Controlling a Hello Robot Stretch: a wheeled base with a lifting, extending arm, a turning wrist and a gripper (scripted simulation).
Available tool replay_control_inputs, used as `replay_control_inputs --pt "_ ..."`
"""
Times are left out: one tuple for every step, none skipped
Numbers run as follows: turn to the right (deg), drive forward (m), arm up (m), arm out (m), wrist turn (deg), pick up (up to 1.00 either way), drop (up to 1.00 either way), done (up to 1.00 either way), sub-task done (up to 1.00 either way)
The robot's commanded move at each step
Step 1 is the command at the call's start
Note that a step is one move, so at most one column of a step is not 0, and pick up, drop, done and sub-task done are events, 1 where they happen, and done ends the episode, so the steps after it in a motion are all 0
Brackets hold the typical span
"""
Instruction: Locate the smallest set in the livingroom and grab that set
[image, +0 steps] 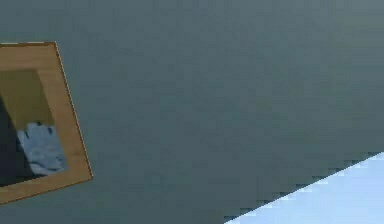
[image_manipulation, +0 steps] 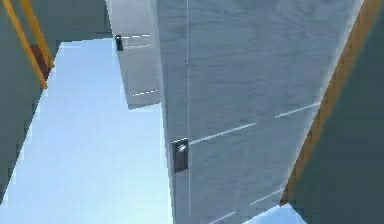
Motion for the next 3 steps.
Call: replay_control_inputs --pt "0.0 0.50 0.00 0.00 0.0 0.00 0.00 0.00 0.00" --pt "45.0 0.00 0.00 0.00 0.0 0.00 0.00 0.00 0.00" --pt "45.0 0.00 0.00 0.00 0.0 0.00 0.00 0.00 0.00"
